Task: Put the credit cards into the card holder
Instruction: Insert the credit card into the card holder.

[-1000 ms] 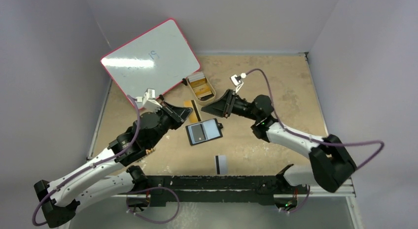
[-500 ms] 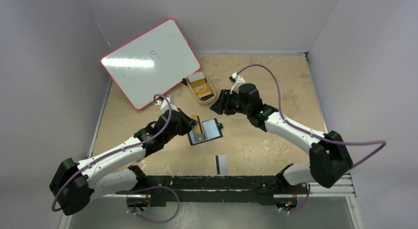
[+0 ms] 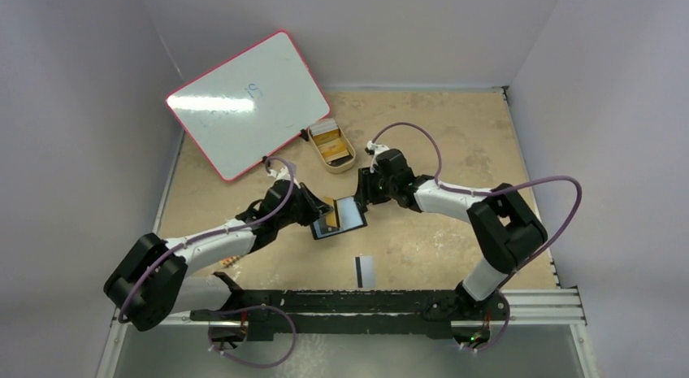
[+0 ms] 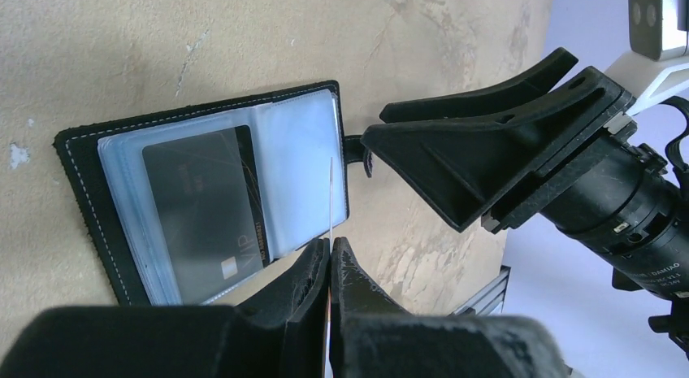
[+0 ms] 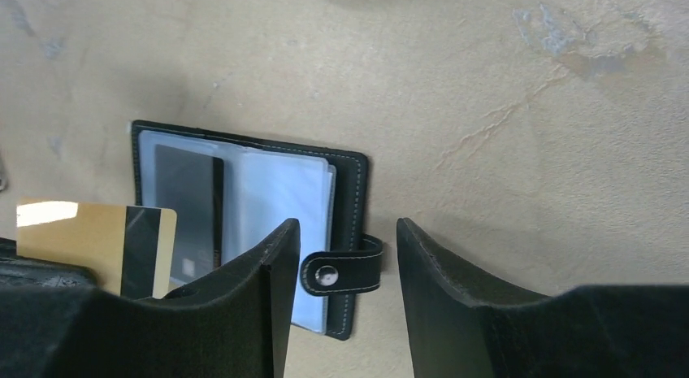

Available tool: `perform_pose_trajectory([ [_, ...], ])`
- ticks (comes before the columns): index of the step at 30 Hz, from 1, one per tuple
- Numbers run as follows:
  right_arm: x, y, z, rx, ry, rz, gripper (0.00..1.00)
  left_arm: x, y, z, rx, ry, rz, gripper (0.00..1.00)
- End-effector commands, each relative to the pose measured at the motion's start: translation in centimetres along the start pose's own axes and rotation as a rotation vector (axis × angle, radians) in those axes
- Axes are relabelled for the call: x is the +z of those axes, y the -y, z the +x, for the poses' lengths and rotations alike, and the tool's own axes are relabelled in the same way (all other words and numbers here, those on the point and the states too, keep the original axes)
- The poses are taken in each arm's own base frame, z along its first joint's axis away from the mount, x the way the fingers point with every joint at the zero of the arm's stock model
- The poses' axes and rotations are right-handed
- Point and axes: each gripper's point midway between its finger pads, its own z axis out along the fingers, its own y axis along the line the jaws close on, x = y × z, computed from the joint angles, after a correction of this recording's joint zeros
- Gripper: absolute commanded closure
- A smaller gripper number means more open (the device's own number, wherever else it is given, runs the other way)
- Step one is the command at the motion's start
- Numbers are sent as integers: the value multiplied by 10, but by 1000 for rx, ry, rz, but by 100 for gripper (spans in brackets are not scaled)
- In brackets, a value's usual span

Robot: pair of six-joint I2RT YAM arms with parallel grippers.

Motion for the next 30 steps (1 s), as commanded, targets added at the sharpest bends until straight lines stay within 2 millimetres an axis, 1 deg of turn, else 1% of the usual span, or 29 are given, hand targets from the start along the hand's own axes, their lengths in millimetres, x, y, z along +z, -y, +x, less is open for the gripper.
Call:
perform_pose_trajectory([
  [1,3,8,-9,-72,25,37,50,9,11,-1,25,-7,77,100],
  [5,11,5,3,-79,-19,21,51,16,-4,5,37,-27,39,100],
  [8,13,0,11,-83,-42,22,54,18,-12,7,38,-22,27,100],
  [13,10,0,24,-68,-67,43,61,19,-34,8,48,-28,-31,100],
  [17,7,1,34,-55,-80,51,66,21,-47,11,58,-39,-78,100],
  [20,5,-1,37,-47,-80,49,70,21,-50,11,59,-41,-91,100],
  [23,4,-3,40,-38,-82,44,72,22,-51,11,58,-40,-92,100],
  [27,3,-3,44,-23,-84,41,74,24,-57,11,55,-33,-113,100],
  [29,2,-3,46,-22,-84,41,74,27,-55,13,51,-40,-96,100],
  [30,3,-2,47,-22,-86,41,74,28,-51,13,53,-43,-72,100],
])
